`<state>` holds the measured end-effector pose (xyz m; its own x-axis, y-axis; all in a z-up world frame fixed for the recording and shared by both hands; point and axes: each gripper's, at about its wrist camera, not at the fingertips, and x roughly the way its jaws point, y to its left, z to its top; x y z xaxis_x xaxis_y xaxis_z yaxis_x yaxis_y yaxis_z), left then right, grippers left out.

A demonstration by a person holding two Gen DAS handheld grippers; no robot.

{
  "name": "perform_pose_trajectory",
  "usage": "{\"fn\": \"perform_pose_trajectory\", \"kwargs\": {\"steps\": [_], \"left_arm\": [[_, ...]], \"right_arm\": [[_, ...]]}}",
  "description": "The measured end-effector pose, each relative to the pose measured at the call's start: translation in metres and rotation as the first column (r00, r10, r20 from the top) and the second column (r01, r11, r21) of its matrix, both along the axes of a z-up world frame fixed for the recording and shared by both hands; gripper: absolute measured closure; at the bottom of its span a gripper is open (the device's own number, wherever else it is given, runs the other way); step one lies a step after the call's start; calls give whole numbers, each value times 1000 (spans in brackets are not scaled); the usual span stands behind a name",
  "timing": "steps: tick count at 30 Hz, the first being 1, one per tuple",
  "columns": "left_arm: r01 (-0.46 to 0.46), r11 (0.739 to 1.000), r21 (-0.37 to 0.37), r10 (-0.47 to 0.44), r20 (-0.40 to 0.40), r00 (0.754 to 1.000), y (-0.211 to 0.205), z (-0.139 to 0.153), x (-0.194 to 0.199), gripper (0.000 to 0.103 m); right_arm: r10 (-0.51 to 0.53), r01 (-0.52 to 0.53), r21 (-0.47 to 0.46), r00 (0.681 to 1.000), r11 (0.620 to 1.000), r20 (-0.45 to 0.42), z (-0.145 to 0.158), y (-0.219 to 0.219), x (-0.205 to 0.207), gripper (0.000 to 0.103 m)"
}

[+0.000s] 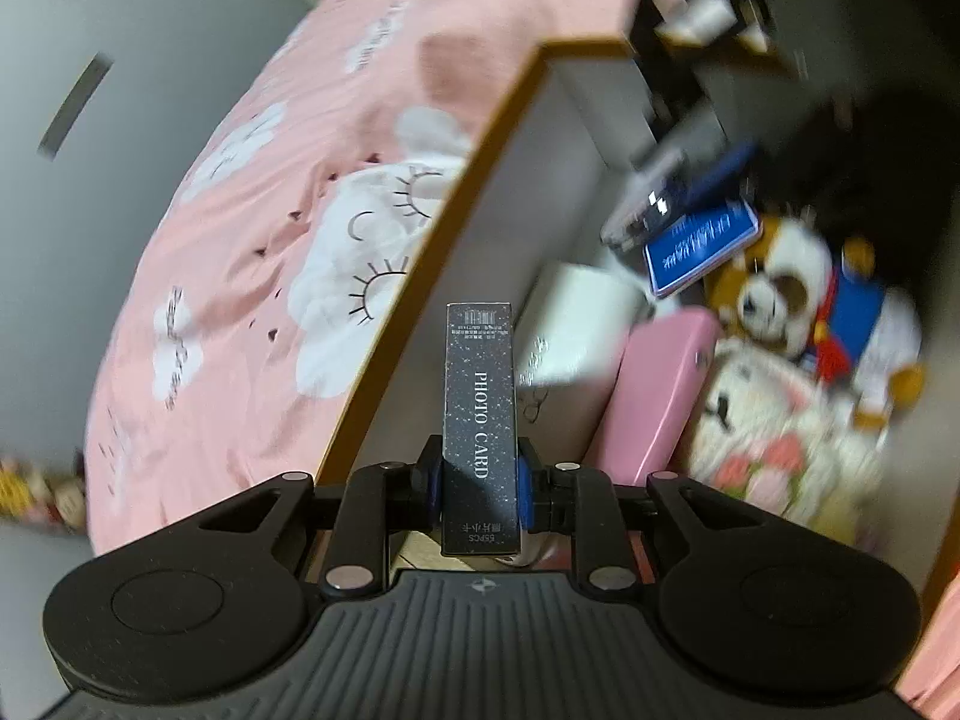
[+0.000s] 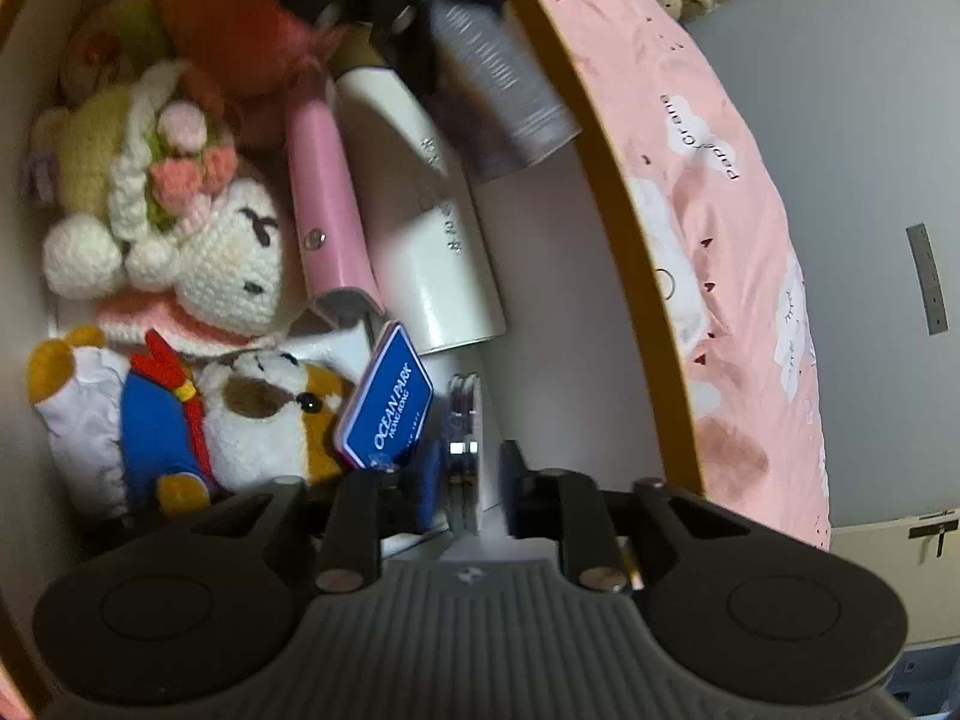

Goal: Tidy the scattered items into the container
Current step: 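Lower the compact mirror into the box with the right gripper, then lower the PHOTO CARD box into the box and open the left gripper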

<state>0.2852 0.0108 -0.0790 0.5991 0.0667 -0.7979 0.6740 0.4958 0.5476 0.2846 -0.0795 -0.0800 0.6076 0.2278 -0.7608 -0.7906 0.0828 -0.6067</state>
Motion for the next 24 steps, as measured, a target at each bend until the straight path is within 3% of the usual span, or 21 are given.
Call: {"fn": "perform_pose_trajectory", "kwargs": {"steps": [6, 13, 24], "left_arm": [[139, 985, 102, -143, 29, 989, -6, -18, -6, 77], [157, 972, 174, -163, 19, 986, -11, -32, -8, 76], [51, 998, 42, -47, -81, 996, 6, -13, -2, 72]], "right_arm": [[-28, 28, 51, 1000, 998, -11, 14, 0, -2, 69], [-45, 45, 87, 999, 995, -7, 18, 5, -15, 68], [-95, 99, 130, 995, 987, -40, 12, 6, -2, 67]]}}
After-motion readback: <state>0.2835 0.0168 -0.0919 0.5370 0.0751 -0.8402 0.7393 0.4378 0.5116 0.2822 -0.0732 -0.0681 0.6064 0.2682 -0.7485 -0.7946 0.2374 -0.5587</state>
